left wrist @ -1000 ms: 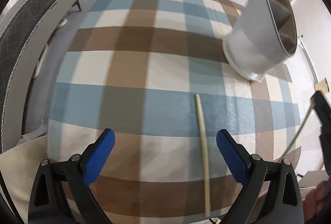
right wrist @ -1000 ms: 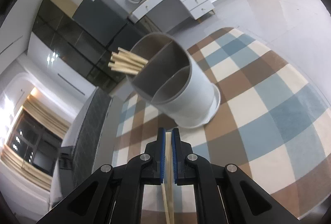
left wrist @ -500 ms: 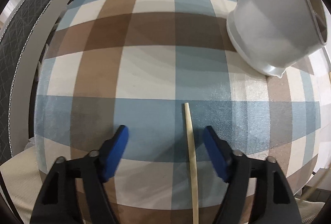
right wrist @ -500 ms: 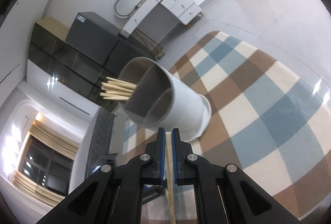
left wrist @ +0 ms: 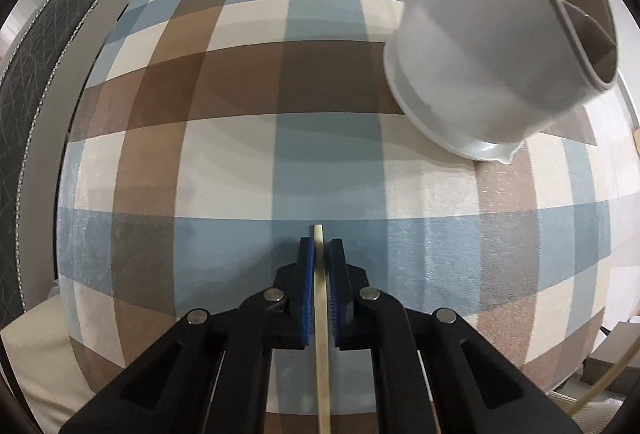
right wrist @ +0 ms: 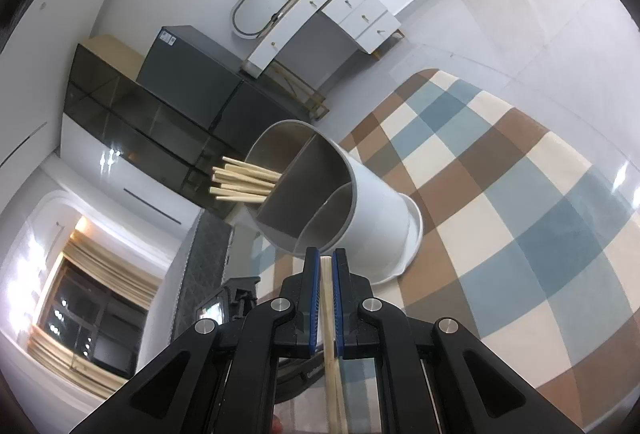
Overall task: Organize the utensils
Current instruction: 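Close the left gripper on the other chopstick and lift it, then carry both chopsticks up over the utensil holder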
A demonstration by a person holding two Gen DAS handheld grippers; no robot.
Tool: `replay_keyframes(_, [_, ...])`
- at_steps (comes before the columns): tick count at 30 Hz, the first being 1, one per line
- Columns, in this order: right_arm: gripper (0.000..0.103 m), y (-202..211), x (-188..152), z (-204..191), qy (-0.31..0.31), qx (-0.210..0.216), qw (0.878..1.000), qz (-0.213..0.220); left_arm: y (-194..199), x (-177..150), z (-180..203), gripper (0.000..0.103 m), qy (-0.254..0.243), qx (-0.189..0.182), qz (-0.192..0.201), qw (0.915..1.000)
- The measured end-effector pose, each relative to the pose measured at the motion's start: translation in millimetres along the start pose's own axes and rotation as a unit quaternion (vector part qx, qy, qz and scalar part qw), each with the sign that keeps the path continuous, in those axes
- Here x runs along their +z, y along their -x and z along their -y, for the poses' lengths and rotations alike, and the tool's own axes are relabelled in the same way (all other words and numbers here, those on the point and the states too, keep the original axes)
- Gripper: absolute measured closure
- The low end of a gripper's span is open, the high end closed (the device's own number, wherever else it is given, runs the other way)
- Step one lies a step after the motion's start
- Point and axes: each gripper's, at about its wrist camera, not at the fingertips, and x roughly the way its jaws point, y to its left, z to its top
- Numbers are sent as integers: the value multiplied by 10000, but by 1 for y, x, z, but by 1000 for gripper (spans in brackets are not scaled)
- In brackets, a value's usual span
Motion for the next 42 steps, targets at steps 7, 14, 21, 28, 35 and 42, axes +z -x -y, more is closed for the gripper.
replay_keyframes(7, [97, 4, 0, 0, 82, -83, 9999, 38, 29, -12, -10, 101, -54, -258, 464, 9986])
replay_keyframes(14, [97, 9, -4, -8, 346, -177, 9992, 125, 64, -24, -14, 101, -146, -517, 959, 9939])
replay_keyframes(21, [98, 15, -12, -20, 782, -314, 9960, 280, 94, -32, -22, 102, -184, -918, 1424, 9854])
replay_keyframes(28, [98, 17, -23, -33, 1170, -422, 9919, 239, 104, -28, -40, 102, -213, -1222, 1614, 9791])
replay_keyframes(35, [98, 17, -28, -41, 1324, -463, 9898, 257, 37, -26, -49, 53, 84, -1343, 423, 9900])
replay_keyframes(42, [97, 9, -21, -24, 1063, -585, 9924, 193, -16, -21, -33, 53, -177, -959, 17, 9952])
